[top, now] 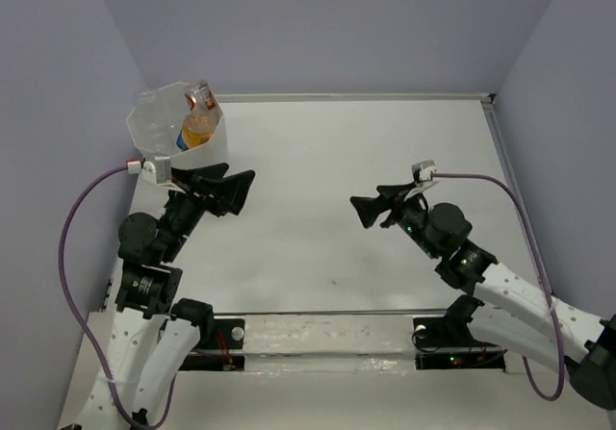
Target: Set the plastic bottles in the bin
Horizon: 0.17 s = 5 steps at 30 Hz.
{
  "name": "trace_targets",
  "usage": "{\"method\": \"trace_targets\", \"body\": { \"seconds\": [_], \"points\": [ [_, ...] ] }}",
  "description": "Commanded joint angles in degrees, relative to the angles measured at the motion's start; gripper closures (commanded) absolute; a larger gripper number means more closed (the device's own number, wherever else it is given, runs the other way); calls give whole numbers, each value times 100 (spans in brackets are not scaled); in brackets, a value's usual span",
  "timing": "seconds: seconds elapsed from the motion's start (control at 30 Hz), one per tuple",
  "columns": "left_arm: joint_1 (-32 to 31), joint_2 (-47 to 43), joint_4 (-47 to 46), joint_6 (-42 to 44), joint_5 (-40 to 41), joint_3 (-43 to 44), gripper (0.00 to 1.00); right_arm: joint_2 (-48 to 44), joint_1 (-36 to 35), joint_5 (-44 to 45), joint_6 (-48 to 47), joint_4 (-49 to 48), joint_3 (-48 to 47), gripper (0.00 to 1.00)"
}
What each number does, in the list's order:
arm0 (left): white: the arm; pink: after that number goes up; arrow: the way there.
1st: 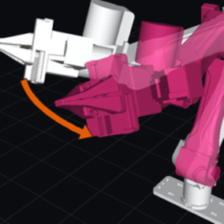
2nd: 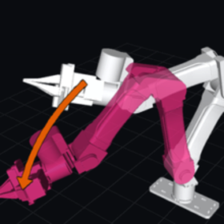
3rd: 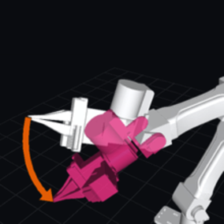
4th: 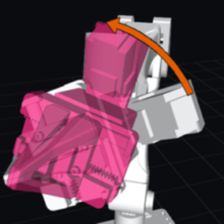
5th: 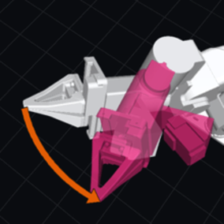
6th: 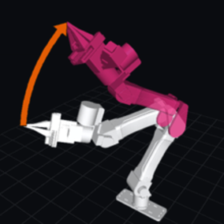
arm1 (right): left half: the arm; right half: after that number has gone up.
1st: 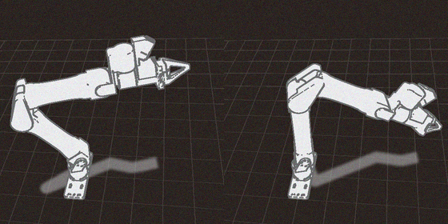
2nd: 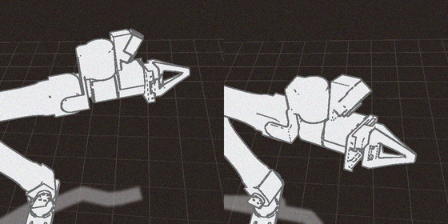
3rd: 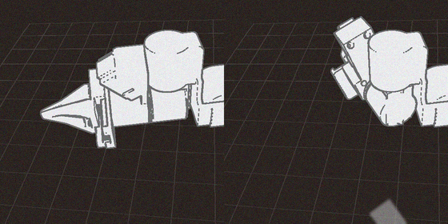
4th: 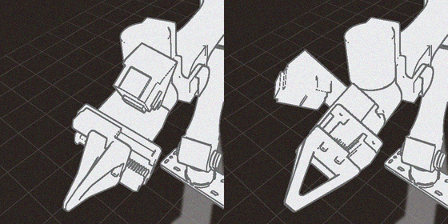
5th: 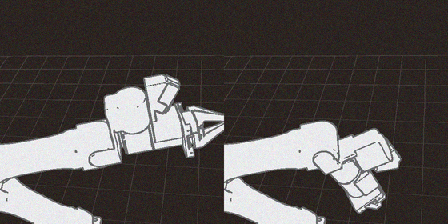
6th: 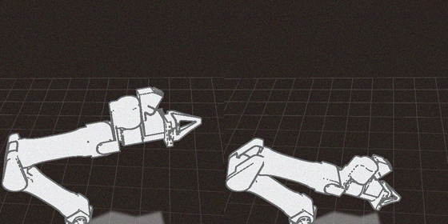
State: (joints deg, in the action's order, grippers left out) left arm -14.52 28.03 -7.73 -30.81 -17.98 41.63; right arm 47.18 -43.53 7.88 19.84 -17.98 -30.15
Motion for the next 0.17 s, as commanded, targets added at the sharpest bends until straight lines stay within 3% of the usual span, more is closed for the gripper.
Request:
{"method": "trace_targets", "body": {
  "seconds": [0.0,0.13],
  "points": [
    [11,-8,-563,-13,-487,-216,1,-612,-7,715,-94,611,273,10],
    [11,35,-809,-4,-523,-296,1,-570,-7,759,-234,655,80,9]
  ]
}}
